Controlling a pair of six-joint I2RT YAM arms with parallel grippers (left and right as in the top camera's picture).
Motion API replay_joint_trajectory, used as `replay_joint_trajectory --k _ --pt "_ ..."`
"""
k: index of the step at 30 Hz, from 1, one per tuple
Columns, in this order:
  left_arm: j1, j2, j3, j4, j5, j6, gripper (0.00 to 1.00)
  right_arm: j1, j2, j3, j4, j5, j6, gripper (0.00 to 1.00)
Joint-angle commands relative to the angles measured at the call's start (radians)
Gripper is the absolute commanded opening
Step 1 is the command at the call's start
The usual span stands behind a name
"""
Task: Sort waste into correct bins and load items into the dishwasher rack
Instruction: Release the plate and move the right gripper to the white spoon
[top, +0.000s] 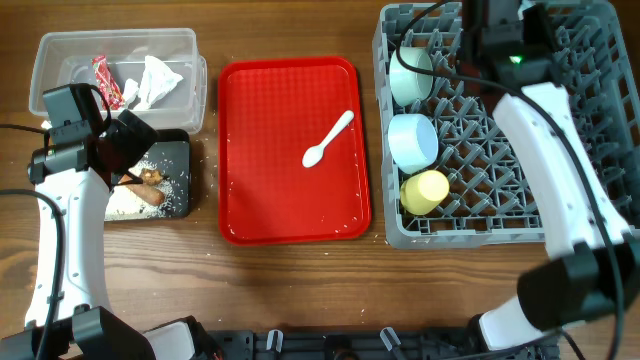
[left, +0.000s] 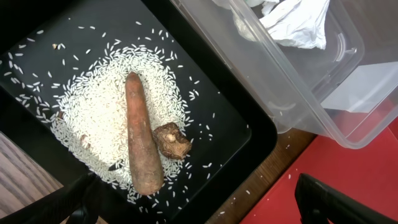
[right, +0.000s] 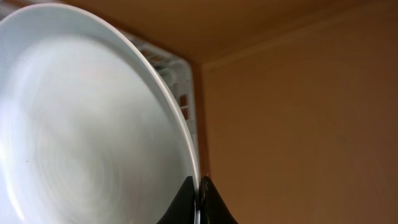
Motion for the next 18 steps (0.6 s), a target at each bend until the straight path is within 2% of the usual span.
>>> replay_joint_trajectory --k 1,7,9,11,12,13,14,15,18 --pt "-0.003 -0.014 0.014 0.001 -0.002 0.001 1.0 -0.002 0.069 0.002 0.016 -0.074 -0.042 0.04" --pt "-0.003 -0.014 0.014 0.001 -0.003 0.001 1.0 -0.001 0.146 0.002 0.019 -0.144 -0.037 0.05" --pt "-0.003 -0.014 0.014 0.001 -0.002 0.001 1.0 -0.001 0.157 0.002 0.013 -0.159 -0.035 0.12" --pt "-0.003 -0.014 0.014 0.001 -0.002 0.001 1.0 -0.001 0.161 0.002 0.0 -0.19 -0.03 0.29" --pt "-0.003 -0.014 0.014 0.001 -0.002 0.001 1.0 -0.001 0.161 0.002 -0.009 -0.219 -0.012 0.41" --pt "-0.003 -0.014 0.014 0.001 -0.002 0.001 1.0 -0.001 0.161 0.002 -0.011 -0.231 0.007 0.58" --pt "-0.003 -0.014 0.014 0.001 -0.003 0.001 1.0 -0.001 0.16 0.002 -0.012 -0.245 0.048 0.82" --pt "-0.003 -0.014 0.014 0.001 -0.002 0.001 1.0 -0.001 0.16 0.002 -0.015 -0.253 0.093 1.0" --pt "-0.003 -0.014 0.014 0.001 -0.002 0.001 1.0 0.008 0.145 0.007 -0.06 -0.283 0.194 1.0"
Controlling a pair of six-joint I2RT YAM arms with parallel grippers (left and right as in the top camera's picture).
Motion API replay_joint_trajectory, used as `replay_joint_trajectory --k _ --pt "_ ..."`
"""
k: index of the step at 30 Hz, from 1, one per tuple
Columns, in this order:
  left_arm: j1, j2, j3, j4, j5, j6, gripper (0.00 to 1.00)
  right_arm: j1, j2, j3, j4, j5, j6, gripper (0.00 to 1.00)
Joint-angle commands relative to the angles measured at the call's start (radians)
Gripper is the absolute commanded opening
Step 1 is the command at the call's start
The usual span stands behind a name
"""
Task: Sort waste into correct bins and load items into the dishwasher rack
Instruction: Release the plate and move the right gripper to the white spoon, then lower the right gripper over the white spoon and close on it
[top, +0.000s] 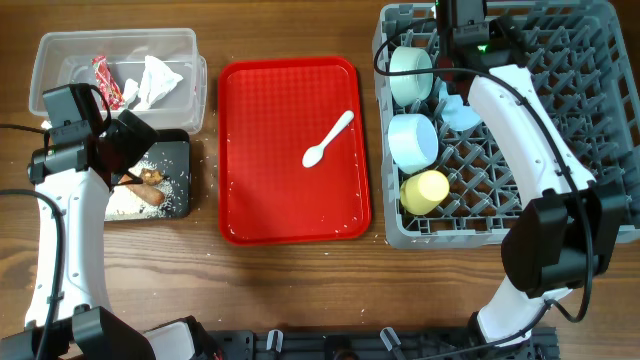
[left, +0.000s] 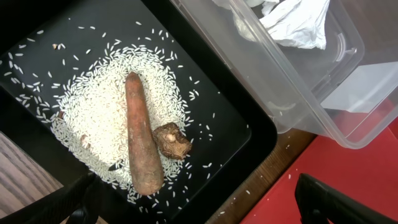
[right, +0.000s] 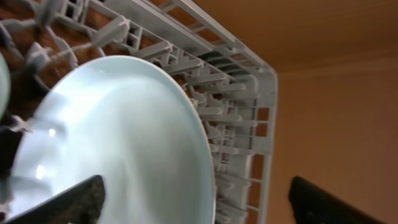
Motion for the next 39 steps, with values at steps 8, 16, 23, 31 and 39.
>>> replay_joint_trajectory --k 8,16,23,31,39 --pt "-0.003 -0.014 0.014 0.0 -0.003 0.001 1.0 0.1 -0.151 0.041 -0.182 -0.523 0.318 1.0" --pt "-0.003 -0.014 0.014 0.0 -0.003 0.001 1.0 0.208 -0.219 0.03 -0.017 -1.251 0.533 0.99" --pt "-0.003 -0.014 0.014 0.0 -0.002 0.001 1.0 0.309 -0.091 0.023 -0.047 -0.976 0.895 0.73" --pt "-0.003 -0.014 0.014 0.0 -0.002 0.001 1.0 0.371 0.101 0.023 -0.156 -0.839 1.168 0.71" --pt "-0.003 -0.014 0.014 0.0 -0.002 0.001 1.0 0.372 0.286 0.023 -0.183 -0.84 1.344 0.59"
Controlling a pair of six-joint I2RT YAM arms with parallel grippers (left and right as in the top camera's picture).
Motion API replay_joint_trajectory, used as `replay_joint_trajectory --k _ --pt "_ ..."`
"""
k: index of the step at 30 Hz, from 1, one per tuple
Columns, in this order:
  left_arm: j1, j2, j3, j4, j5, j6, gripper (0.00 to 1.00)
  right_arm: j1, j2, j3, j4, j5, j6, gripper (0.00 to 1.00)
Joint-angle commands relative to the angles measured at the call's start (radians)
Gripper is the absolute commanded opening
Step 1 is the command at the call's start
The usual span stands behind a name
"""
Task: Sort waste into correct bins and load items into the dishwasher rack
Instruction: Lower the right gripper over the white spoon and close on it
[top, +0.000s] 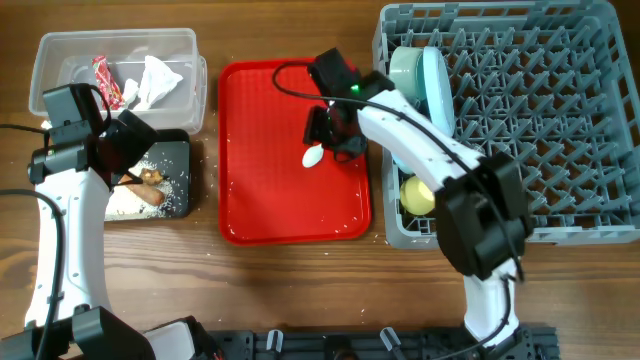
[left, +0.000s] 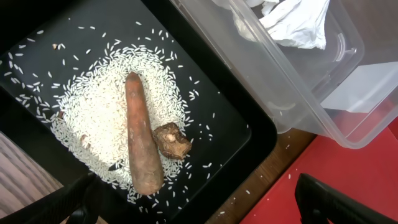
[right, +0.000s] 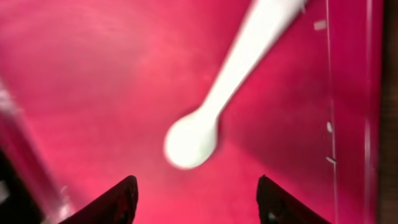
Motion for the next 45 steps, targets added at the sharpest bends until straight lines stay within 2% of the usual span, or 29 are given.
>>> replay_joint_trajectory --k 1,14,16,19,23,29,36,45 --pt "-0.003 -0.014 0.014 0.001 -0.002 0.001 1.0 0.003 0.064 0.001 0.001 0.023 0.124 0.56" --pt "-0.003 -0.014 0.014 0.001 -0.002 0.001 1.0 0.055 0.137 0.001 0.055 0.027 0.147 0.47" --pt "-0.003 -0.014 0.014 0.001 -0.002 0.001 1.0 0.055 0.138 0.001 0.058 0.035 0.147 0.39" --pt "-0.003 -0.014 0.014 0.001 -0.002 0.001 1.0 0.055 0.138 0.001 0.066 0.036 0.144 0.17" --pt "-0.003 -0.014 0.014 0.001 -0.003 0.001 1.0 0.055 0.138 0.001 0.067 0.042 0.142 0.06" --pt "-0.003 -0.014 0.014 0.001 -0.002 0.001 1.0 0.055 0.138 0.002 0.071 0.037 0.103 0.04" --pt "-0.003 -0.014 0.014 0.001 -0.002 0.001 1.0 0.055 0.135 0.002 0.108 -0.023 -0.01 0.04" --pt "-0.003 -0.014 0.014 0.001 -0.003 0.001 1.0 0.055 0.045 0.032 0.102 -0.016 -0.319 0.04"
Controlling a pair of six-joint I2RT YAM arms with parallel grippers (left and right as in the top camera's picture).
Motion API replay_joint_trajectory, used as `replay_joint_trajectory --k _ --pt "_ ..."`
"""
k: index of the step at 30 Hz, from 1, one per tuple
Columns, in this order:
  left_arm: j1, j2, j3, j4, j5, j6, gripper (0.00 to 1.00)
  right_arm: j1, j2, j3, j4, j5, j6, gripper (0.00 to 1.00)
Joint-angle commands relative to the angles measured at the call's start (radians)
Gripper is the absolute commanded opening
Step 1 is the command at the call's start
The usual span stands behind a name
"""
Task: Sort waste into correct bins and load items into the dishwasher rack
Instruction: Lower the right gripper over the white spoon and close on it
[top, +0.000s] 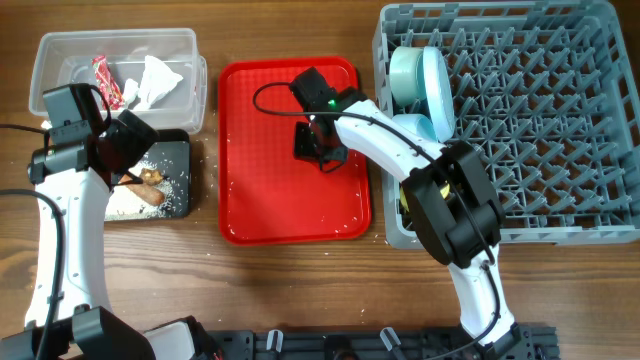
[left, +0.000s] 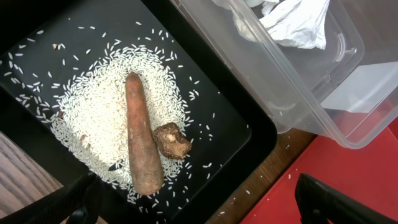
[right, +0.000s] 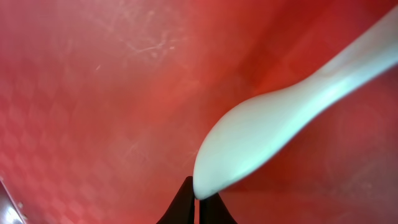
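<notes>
A white plastic spoon lies on the red tray. My right gripper is low over the tray and shut on the tip of the spoon's bowl; in the overhead view this gripper hides the spoon. The grey dishwasher rack holds a pale blue plate, a mint bowl, a blue cup and a yellow cup. My left gripper hangs open over the black tray of rice, with a carrot and a brown scrap in it.
A clear plastic bin at the back left holds crumpled white paper and a red wrapper. Scattered rice grains lie on the wooden table between the black tray and the red tray.
My right gripper was open just above the spoon; now it is down at the tray and shut on the tip of the spoon's bowl. The left arm has not moved.
My right gripper was shut on the pale blue plate over the rack. Then it was open with the plate standing in the rack. Later it was open over the spoon on the red tray, and now it grips the spoon. The left gripper stayed open over the rice.
</notes>
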Motion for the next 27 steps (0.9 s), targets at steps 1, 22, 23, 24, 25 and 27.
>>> replay_joint_trajectory --k 1,22,23,24,25,27 --pt "-0.003 -0.014 0.014 0.001 -0.002 0.001 1.0 0.002 -0.077 0.031 -0.013 0.006 -0.215 0.04" --pt "-0.003 -0.014 0.014 0.001 -0.002 0.001 1.0 -0.003 -0.117 0.017 -0.055 0.224 -0.024 0.74" --pt "-0.003 -0.014 0.014 0.001 -0.003 0.001 1.0 -0.003 -0.11 0.017 -0.048 0.223 -0.024 0.72" --pt "-0.003 -0.014 0.014 0.001 -0.003 0.001 1.0 -0.003 -0.096 0.017 -0.04 0.22 -0.024 0.7" --pt "-0.003 -0.014 0.014 0.001 -0.003 0.001 1.0 -0.003 -0.084 0.017 -0.033 0.219 -0.023 0.68" --pt "-0.003 -0.014 0.014 0.001 -0.002 0.001 1.0 -0.003 -0.063 0.017 -0.027 0.204 -0.016 0.62"
